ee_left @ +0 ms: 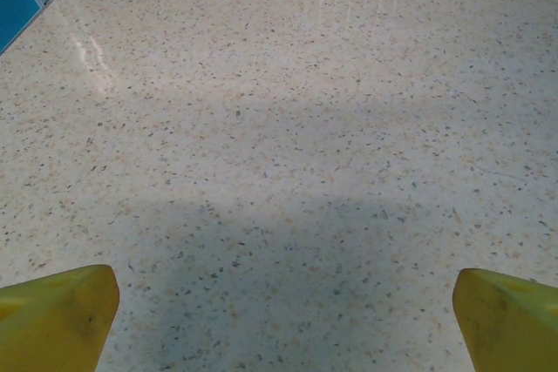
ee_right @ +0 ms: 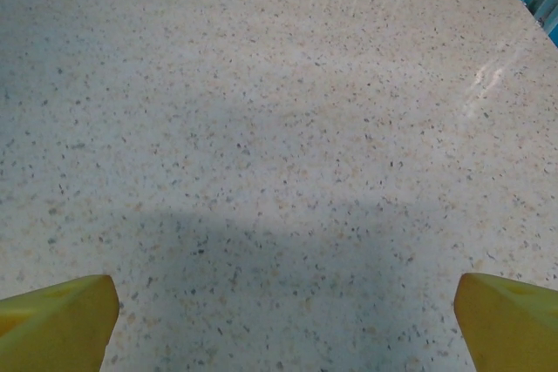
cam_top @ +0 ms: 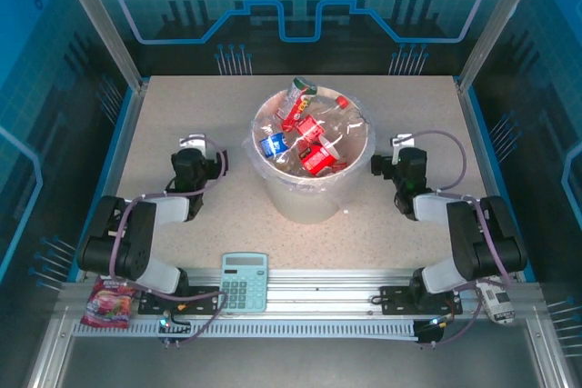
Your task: Put the plastic bottles in the bin
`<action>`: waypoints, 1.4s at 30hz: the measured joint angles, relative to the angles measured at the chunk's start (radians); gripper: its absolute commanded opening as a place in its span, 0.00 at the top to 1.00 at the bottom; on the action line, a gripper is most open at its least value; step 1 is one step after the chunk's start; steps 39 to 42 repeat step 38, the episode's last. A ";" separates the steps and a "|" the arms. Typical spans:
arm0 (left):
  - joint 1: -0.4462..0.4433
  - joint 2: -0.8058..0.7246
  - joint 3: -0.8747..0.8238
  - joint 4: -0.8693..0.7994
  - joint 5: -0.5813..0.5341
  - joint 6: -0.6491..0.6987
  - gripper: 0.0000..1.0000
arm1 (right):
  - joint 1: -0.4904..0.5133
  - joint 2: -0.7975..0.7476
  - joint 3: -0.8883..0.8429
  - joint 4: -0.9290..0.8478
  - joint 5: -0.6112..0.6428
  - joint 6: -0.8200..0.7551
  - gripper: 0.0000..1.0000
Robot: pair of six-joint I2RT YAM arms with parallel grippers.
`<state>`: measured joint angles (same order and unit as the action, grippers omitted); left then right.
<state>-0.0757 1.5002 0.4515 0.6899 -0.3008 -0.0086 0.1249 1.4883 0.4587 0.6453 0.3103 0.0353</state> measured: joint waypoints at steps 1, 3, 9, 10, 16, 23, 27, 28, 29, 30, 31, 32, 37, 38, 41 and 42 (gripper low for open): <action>0.017 0.008 -0.023 0.048 0.019 0.000 0.01 | -0.001 0.002 -0.028 0.044 -0.004 -0.004 0.00; 0.040 0.033 -0.060 0.118 0.043 0.000 0.01 | -0.002 0.019 -0.077 0.141 -0.008 -0.014 0.00; 0.049 0.046 -0.080 0.169 0.092 0.000 0.01 | -0.002 0.055 -0.109 0.225 -0.008 -0.018 0.00; 0.049 0.046 -0.080 0.174 0.093 0.000 0.01 | -0.002 0.055 -0.109 0.236 -0.008 -0.018 0.00; 0.049 0.046 -0.080 0.191 0.101 0.000 0.01 | -0.006 0.055 -0.103 0.250 -0.015 -0.018 0.00; 0.049 0.046 -0.080 0.199 0.101 0.000 0.01 | -0.008 0.055 -0.103 0.254 -0.015 -0.018 0.00; 0.049 0.046 -0.080 0.200 0.101 0.000 0.01 | -0.008 0.055 -0.103 0.254 -0.015 -0.018 0.00; 0.049 0.046 -0.080 0.200 0.101 0.000 0.01 | -0.008 0.055 -0.103 0.254 -0.015 -0.018 0.00; 0.049 0.046 -0.080 0.200 0.101 0.000 0.01 | -0.008 0.055 -0.103 0.254 -0.015 -0.018 0.00; 0.049 0.046 -0.080 0.200 0.101 0.000 0.01 | -0.008 0.055 -0.103 0.254 -0.015 -0.018 0.00; 0.049 0.046 -0.080 0.200 0.101 0.000 0.01 | -0.008 0.055 -0.103 0.254 -0.015 -0.018 0.00; 0.049 0.046 -0.080 0.200 0.101 0.000 0.01 | -0.008 0.055 -0.103 0.254 -0.015 -0.018 0.00; 0.049 0.046 -0.080 0.200 0.101 0.000 0.01 | -0.008 0.055 -0.103 0.254 -0.015 -0.018 0.00; 0.049 0.046 -0.080 0.200 0.101 0.000 0.01 | -0.008 0.055 -0.103 0.254 -0.015 -0.018 0.00; 0.049 0.046 -0.080 0.200 0.101 0.000 0.01 | -0.008 0.055 -0.103 0.254 -0.015 -0.018 0.00; 0.049 0.046 -0.080 0.200 0.101 0.000 0.01 | -0.008 0.055 -0.103 0.254 -0.015 -0.018 0.00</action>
